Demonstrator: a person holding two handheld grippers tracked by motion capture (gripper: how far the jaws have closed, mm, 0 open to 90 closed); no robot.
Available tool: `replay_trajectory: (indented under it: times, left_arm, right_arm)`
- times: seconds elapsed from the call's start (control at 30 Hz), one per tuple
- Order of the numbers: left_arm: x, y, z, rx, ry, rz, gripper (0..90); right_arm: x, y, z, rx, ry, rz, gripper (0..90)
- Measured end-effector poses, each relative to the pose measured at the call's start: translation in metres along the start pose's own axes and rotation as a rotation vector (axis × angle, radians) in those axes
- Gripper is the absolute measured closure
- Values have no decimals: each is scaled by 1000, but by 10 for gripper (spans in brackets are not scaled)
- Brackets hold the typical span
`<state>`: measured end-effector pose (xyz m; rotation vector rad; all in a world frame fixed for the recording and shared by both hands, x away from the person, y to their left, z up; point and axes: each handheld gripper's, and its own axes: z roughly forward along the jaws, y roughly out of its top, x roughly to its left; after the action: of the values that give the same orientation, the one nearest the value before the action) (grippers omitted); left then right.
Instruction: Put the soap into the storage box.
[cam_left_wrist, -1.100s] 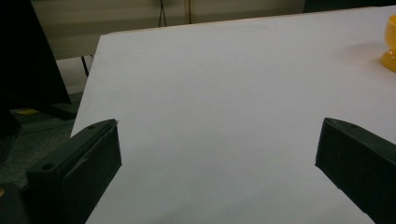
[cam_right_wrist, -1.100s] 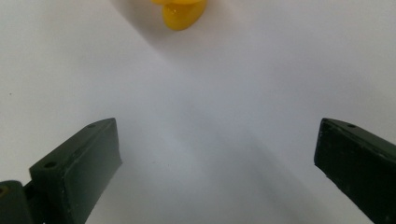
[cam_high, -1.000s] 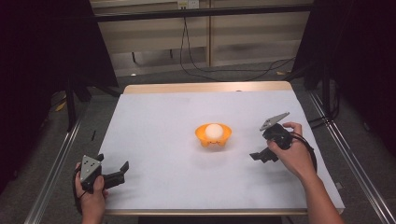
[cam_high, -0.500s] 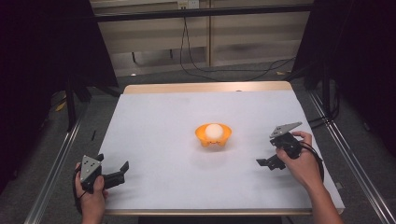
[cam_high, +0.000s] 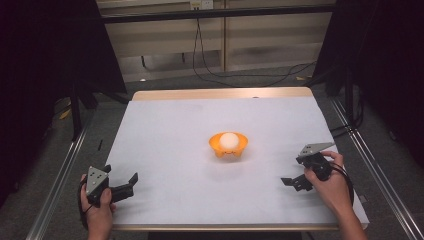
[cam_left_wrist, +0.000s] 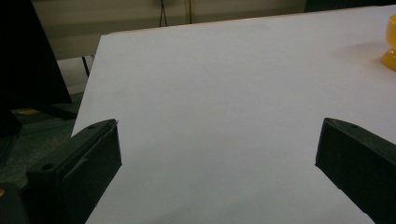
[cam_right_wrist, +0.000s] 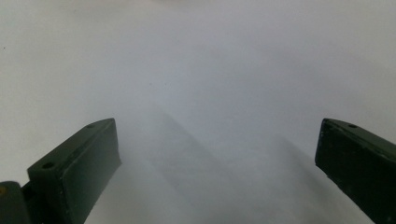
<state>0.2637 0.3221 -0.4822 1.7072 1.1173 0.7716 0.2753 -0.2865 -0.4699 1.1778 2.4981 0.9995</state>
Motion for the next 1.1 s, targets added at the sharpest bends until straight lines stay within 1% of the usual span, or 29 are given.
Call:
replay_trajectory:
  times: [0.07,0.17,0.2,0.27,0.3,0.5,0.6,0.93,0.97,1.1]
  left_arm:
    - [0,0,0,-3,-1,-3,0]
    - [0,0,0,0,1,1,0]
    - [0,0,0,1,1,0,0]
    - [0,0,0,0,1,0,0]
    - [0,0,0,0,2,0,0]
    - [0,0,0,0,4,0,0]
    - [0,0,0,-3,5,-4,0]
    - [0,0,0,-3,9,-4,0]
    - [-1,0,0,-8,10,-14,0]
    - [-1,0,0,-8,10,-17,0]
  right_arm:
    - [-1,-5,-2,-12,-3,15,0]
    - [-2,-14,-5,-30,-13,14,0]
    - [-2,-16,-6,-32,-17,26,0]
    - [-3,-21,-8,-50,-18,24,0]
    - [-3,-24,-10,-58,-25,28,0]
    - [-4,-37,-19,-126,-29,55,0]
    - [-5,-44,-24,-151,-26,72,0]
    - [-9,-67,-43,-204,-71,121,0]
    - [-10,-69,-45,-211,-71,122,0]
    - [-11,-78,-52,-235,-88,138,0]
